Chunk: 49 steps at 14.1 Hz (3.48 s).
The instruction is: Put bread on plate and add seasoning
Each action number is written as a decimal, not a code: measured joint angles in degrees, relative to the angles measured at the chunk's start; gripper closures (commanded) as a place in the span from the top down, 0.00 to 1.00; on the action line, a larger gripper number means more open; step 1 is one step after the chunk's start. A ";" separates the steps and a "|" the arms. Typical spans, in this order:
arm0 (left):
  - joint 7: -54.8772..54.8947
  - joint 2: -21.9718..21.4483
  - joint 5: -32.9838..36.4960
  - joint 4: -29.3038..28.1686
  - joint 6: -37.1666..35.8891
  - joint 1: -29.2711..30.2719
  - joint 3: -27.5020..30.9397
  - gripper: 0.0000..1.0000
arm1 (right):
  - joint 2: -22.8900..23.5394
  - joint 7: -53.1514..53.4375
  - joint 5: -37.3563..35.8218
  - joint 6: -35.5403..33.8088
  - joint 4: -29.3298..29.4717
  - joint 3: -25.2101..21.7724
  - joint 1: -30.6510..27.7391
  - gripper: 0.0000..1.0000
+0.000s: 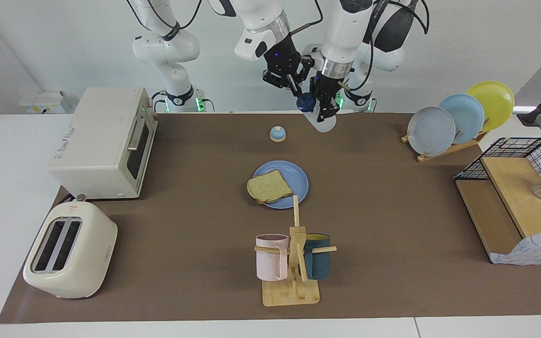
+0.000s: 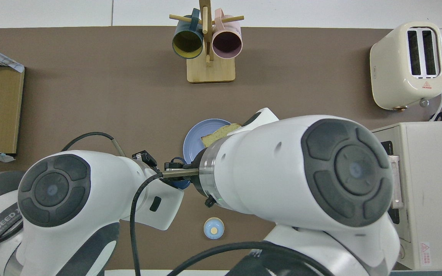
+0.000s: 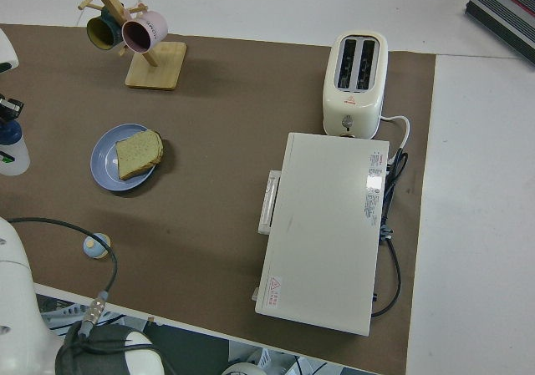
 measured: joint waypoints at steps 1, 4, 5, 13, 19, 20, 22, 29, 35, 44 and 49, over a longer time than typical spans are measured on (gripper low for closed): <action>-0.01 0.00 0.00 -0.01 0.00 0.00 0.00 0.00 | 0.00 0.00 0.00 0.00 0.00 0.00 0.00 0.00; -0.05 0.00 0.00 -0.02 0.00 0.00 0.00 0.00 | 0.05 0.03 0.04 0.01 0.02 -0.02 -0.06 0.00; -0.11 0.00 0.00 -0.01 0.03 0.00 0.00 0.00 | 0.16 0.07 0.26 0.01 0.12 -0.12 -0.10 0.00; -0.40 -0.17 -0.36 -0.07 0.06 -0.09 -0.38 0.00 | 0.59 -0.70 3.84 -0.19 2.14 -10.49 -0.67 1.00; -0.37 -0.16 0.16 -0.17 0.05 -0.09 -0.28 0.00 | 0.53 -26.99 -9.02 -0.57 -1.28 -27.30 -0.98 1.00; -0.29 -0.16 1.95 -0.17 0.05 -0.09 -0.30 0.00 | 0.74 -31.05 -11.09 -0.90 -2.16 -30.99 -1.46 1.00; -0.14 -0.14 8.68 -0.17 -0.32 -0.10 -1.06 0.00 | 1.31 -35.85 -18.25 -1.84 -3.76 -34.75 -2.16 1.00; -0.18 8.54 27.99 3.59 -7.08 -1.38 -5.19 0.00 | -0.16 -42.72 -21.30 -12.86 -4.01 -42.07 -2.05 1.00; -4.27 24.56 37.91 14.34 -15.39 -7.21 -5.37 0.00 | -2.08 -42.84 -19.16 -17.43 -2.73 -41.62 -1.28 1.00; -7.80 40.03 44.44 28.73 -30.22 -10.42 -4.96 0.00 | -1.59 -42.84 -18.35 -18.87 -2.13 -41.45 -1.21 1.00; -7.98 53.09 52.84 39.24 -40.54 -10.45 -4.77 0.00 | -1.66 -42.84 -18.35 -18.80 -2.07 -41.56 -1.27 1.00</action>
